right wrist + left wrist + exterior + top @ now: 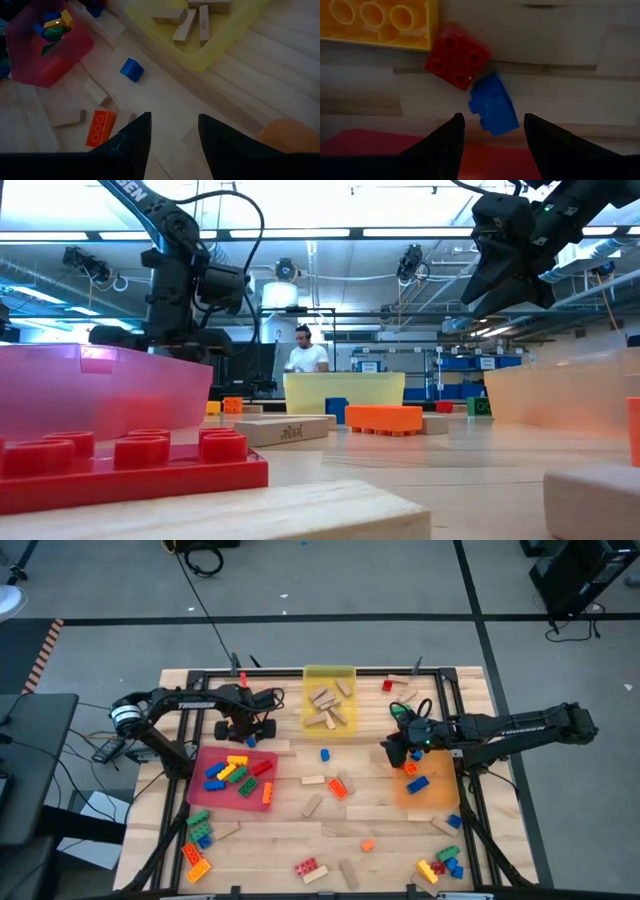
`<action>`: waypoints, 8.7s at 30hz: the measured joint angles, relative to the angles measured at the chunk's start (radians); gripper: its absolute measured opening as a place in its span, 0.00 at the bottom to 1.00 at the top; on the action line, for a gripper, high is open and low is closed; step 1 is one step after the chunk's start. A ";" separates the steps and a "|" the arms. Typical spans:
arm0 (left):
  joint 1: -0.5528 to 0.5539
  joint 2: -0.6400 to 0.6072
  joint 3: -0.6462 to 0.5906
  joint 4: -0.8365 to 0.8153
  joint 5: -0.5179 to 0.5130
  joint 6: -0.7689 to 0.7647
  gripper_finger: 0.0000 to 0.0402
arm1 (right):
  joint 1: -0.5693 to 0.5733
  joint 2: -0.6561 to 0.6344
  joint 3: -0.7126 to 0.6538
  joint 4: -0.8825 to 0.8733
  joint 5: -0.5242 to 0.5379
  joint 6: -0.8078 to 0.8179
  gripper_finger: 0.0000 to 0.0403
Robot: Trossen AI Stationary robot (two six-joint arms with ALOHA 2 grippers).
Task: Sort blocks by size
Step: Put the 1 stud blue game piece into the orange bin, then put the 3 stud yellow game piece into the pink bin
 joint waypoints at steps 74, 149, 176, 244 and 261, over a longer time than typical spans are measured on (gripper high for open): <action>-0.050 -0.002 0.373 0.647 0.262 0.240 0.25 | -0.036 0.142 0.000 0.659 0.036 -0.756 0.52; -0.153 0.181 0.373 1.170 0.405 0.106 0.32 | -0.105 0.441 0.000 1.264 -0.023 -1.074 0.39; -0.077 0.181 0.373 1.217 0.484 0.165 0.41 | -0.135 0.243 0.000 0.892 0.213 -1.036 0.39; -0.168 -0.199 0.295 0.308 -0.344 0.999 0.41 | -0.127 0.213 0.002 -0.342 -0.083 0.257 0.54; -0.498 -0.587 -0.112 0.410 -0.439 0.820 0.41 | 0.306 0.334 0.623 -1.068 -0.018 0.787 0.52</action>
